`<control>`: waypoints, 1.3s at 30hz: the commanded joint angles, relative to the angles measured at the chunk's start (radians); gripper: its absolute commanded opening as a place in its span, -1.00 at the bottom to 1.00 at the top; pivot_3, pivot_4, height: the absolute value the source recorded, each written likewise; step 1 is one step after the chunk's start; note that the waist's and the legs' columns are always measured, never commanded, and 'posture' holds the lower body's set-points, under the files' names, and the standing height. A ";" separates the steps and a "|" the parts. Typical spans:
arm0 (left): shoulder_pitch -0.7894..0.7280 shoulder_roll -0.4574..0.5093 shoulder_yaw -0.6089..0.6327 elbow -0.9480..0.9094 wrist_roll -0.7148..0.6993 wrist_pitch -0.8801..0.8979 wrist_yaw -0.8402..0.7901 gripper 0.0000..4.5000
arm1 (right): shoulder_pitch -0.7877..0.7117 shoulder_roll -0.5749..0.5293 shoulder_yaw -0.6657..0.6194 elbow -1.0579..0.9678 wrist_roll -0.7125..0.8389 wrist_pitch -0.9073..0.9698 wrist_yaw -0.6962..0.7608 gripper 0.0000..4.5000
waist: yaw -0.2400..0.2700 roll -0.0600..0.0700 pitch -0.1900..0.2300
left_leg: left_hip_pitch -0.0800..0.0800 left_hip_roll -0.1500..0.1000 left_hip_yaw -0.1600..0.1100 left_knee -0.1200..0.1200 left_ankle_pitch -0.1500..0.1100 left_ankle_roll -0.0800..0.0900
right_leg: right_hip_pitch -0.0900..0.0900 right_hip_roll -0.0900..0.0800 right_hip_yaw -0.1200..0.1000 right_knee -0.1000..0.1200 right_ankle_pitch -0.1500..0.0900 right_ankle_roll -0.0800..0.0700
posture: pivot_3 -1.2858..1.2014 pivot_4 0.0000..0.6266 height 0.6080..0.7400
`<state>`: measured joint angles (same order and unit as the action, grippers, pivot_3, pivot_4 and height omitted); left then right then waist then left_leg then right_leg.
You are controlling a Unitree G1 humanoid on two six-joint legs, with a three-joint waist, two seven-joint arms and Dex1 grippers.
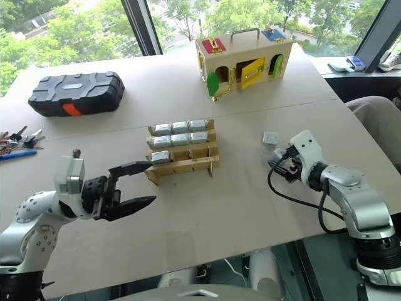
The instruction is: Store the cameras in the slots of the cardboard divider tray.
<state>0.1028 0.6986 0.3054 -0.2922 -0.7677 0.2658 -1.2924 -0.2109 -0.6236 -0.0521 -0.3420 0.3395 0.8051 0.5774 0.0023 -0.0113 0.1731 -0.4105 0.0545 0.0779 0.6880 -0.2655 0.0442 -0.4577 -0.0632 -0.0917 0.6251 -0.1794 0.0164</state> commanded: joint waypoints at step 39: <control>0.341 -0.141 0.295 -0.088 -0.036 -0.075 0.227 1.00 | -0.646 0.426 0.501 0.565 -0.225 -0.649 0.395 -0.63 | -0.016 -0.002 -0.001 | -0.003 0.001 0.005 0.000 0.000 0.000 | -0.007 0.000 0.003 0.003 0.003 -0.005 | 0.03 -0.52 1.00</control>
<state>0.4490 0.5581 0.5707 -0.3477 -0.7870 0.2085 -1.0810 -0.8269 -0.2045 0.4603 0.2174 0.1257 0.2022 0.9675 -0.0142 -0.0132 0.1723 -0.4134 0.0559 0.0829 0.6882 -0.2653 0.0441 -0.4646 -0.0623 -0.0888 0.6278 -0.1758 0.0108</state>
